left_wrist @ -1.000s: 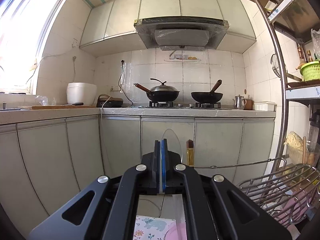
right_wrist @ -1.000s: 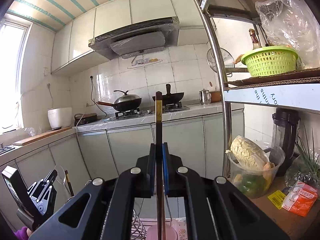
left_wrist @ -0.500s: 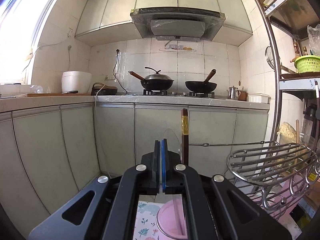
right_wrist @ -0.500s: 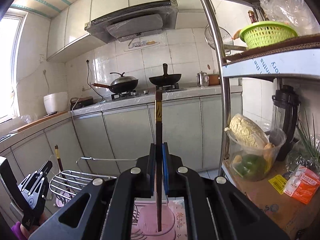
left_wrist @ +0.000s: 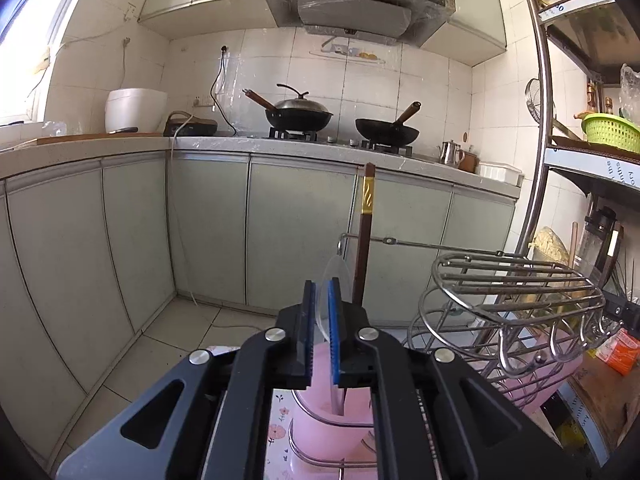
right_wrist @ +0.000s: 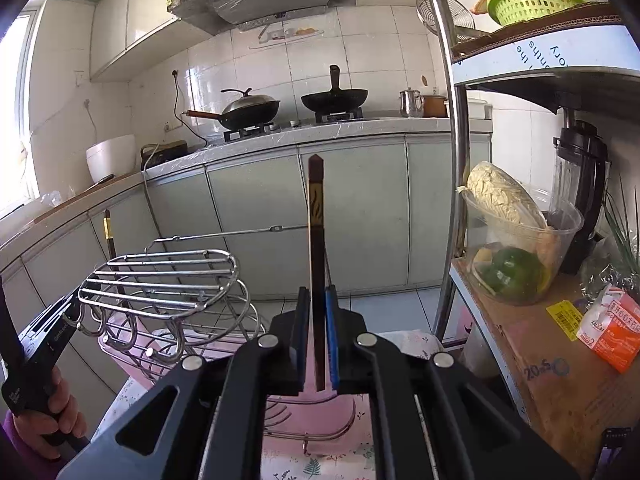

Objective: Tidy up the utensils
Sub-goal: 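Lift the spoon and chopstick and insert both into the tall pink cup, then open both tools to release the utensils in the cup and withdraw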

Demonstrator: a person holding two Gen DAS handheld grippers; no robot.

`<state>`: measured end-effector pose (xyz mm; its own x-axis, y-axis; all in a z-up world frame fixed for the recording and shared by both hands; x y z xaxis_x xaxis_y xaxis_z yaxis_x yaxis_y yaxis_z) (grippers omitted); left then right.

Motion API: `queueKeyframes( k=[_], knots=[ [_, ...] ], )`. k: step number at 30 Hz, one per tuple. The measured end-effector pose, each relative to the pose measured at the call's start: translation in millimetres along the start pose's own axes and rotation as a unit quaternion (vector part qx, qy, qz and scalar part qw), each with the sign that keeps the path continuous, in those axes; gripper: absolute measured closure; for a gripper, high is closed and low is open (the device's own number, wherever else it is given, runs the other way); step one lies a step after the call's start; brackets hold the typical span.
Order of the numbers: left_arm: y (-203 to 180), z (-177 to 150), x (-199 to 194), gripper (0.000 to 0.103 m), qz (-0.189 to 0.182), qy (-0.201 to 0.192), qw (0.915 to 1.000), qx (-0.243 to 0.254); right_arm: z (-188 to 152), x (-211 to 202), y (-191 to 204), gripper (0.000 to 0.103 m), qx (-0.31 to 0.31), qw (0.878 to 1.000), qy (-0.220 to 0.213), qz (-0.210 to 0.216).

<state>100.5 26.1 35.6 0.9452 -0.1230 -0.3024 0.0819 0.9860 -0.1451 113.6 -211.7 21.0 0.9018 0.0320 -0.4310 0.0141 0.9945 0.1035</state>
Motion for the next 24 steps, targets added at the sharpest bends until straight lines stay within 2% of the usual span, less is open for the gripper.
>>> queueKeyframes(
  k=[2,3,5,7,13,24],
  knots=[
    [0,0,-3,0.082,-0.001,0.008,0.9999,-0.008,-2,-1,3,0.080,-0.006,1.000,0.006,0.001],
    [0,0,-6,0.076,-0.001,0.010,0.9999,-0.011,-4,-2,5,0.078,-0.009,1.000,0.007,0.001],
    [-3,0,-12,0.072,-0.001,0.012,0.9999,-0.010,-7,-4,8,0.068,-0.017,1.000,0.010,0.002],
    [-6,0,-17,0.067,0.000,0.015,0.9999,-0.005,-13,-6,12,0.064,-0.025,1.000,0.014,0.002],
    [-16,-2,-30,0.059,0.001,0.027,0.9996,0.000,-26,-13,15,0.063,-0.033,0.999,0.030,0.003],
    [-24,-21,-50,0.057,0.000,0.065,0.9979,-0.003,-66,-30,28,0.063,-0.044,0.996,0.071,0.015]
  ],
)
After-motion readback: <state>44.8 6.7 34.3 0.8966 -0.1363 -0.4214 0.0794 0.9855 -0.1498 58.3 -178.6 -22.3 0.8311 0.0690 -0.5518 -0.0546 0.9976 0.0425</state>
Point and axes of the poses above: each gripper's, at about its wrist camera, not at the fingertips, and x roughly the way its jaws point, y to its left, z to its top, the point moved 2 cm from there along x, roughly the way its jaws point, and after that the axes turned 6 degrees about -z, right-handed, at the moved point
